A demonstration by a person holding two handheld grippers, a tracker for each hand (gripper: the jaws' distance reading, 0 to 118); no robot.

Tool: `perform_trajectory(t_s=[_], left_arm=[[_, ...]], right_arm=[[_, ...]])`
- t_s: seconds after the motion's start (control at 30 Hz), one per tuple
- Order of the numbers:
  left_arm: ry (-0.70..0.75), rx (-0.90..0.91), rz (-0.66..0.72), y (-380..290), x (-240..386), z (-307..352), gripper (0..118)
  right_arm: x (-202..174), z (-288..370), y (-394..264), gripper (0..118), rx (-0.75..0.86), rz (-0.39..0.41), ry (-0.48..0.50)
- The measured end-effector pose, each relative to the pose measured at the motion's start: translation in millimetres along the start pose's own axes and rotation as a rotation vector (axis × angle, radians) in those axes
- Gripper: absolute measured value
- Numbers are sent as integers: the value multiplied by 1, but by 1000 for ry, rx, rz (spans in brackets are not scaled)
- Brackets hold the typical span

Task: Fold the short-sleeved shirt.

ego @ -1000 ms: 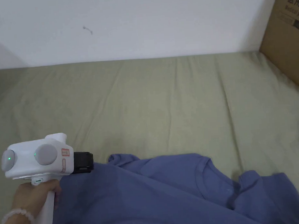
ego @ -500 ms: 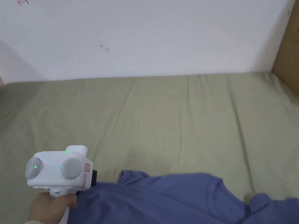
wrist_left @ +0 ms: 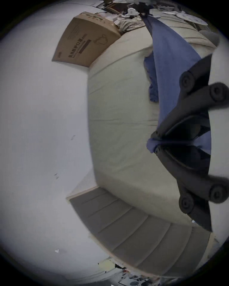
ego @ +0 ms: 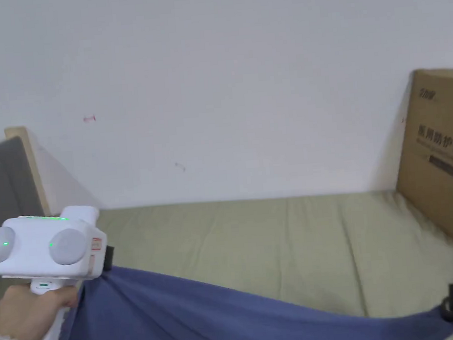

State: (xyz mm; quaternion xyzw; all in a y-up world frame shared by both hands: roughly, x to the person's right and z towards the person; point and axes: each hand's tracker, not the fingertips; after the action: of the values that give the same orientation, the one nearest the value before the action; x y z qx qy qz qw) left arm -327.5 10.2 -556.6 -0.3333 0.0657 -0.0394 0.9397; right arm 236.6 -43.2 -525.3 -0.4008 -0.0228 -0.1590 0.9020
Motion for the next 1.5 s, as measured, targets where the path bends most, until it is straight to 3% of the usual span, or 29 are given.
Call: perform_trajectory(t_s=[0.07,0.33,0.47,0.5,0.57,0.73,0.87,0.93,1.0,1.13,1.2,1.33,1.5], left_arm=[[35,66,20,16,-13,29,2],[127,250,154,82,-50,95,2],[167,309,155,118,-51,91,2],[199,342,147,131,-48,87,2],[223,370,146,152,-46,77,2],[246,415,129,215,-36,47,2],[236,454,126,259,-32,32,2],[196,529,223,275,-34,31,1],[198,542,223,293,-33,27,1],[252,568,80,314,-22,14,1],[196,611,102,311,-22,-1,1],[150,543,176,278,-22,-61,1],[193,304,-8,212,11,-172,1]], right_arm=[[-16,15,29,5,43,23,36],[-96,74,137,5,197,144,13],[-128,88,199,5,274,119,-16],[-140,89,216,5,288,172,-50],[-156,88,241,5,303,205,-97],[-182,81,305,5,354,180,-109],[-192,82,345,5,401,145,-104],[-194,88,362,5,432,150,-102],[-199,99,374,5,481,151,-121],[-205,110,389,5,548,196,-136],[-202,103,382,5,577,167,-125],[-189,41,363,5,442,200,-132],[-157,-86,320,5,227,175,-176]])
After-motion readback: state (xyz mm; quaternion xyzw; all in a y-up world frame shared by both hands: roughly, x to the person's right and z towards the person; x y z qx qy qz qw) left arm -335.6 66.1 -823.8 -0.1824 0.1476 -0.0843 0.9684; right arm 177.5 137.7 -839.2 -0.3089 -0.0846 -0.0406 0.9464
